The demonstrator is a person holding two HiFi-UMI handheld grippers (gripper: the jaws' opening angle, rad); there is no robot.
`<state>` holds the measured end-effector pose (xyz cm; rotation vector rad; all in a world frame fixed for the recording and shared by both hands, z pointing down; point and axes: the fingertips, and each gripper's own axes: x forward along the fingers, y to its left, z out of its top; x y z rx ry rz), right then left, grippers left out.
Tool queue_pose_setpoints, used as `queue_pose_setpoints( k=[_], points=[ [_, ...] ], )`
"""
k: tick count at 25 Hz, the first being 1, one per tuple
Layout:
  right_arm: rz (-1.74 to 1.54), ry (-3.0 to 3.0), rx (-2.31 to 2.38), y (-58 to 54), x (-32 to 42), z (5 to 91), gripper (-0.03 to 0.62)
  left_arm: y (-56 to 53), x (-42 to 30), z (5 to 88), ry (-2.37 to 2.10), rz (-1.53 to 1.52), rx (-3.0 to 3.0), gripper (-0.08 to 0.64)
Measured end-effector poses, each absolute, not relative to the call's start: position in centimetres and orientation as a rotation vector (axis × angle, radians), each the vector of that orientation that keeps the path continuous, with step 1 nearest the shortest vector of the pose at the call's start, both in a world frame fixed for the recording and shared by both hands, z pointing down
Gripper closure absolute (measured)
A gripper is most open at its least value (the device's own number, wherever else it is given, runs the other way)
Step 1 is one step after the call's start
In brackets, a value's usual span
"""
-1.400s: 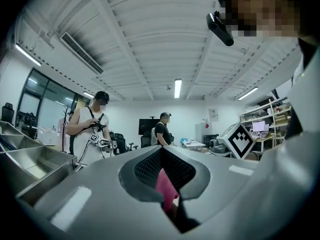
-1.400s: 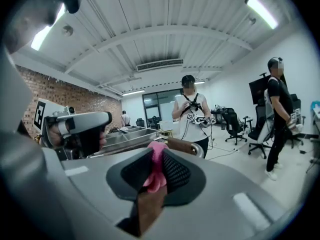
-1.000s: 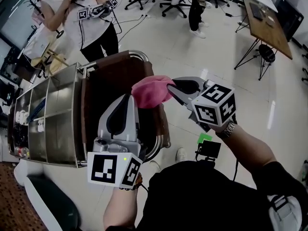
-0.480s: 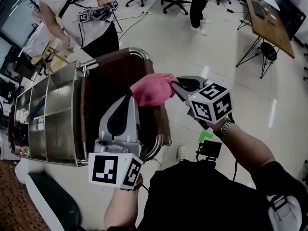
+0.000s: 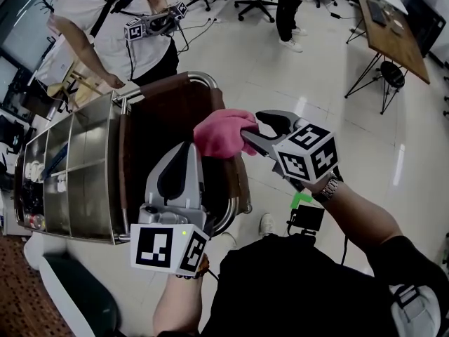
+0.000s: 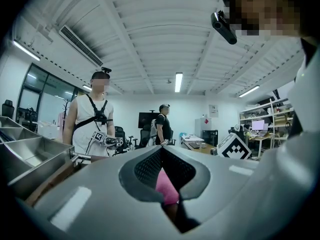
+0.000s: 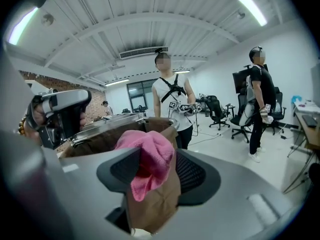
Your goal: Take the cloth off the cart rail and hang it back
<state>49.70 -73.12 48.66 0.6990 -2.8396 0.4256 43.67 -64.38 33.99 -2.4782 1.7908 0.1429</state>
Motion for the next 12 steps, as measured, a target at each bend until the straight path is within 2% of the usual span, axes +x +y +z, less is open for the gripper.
queue_pose_setpoints(
  k=[12],
  points=[
    [0.339, -2.865, 0.550, -70.2, 48.7, 47.0, 0.283, -63.4, 43.9, 33.5, 1.797, 0.157, -2.459, 0.557]
  ],
)
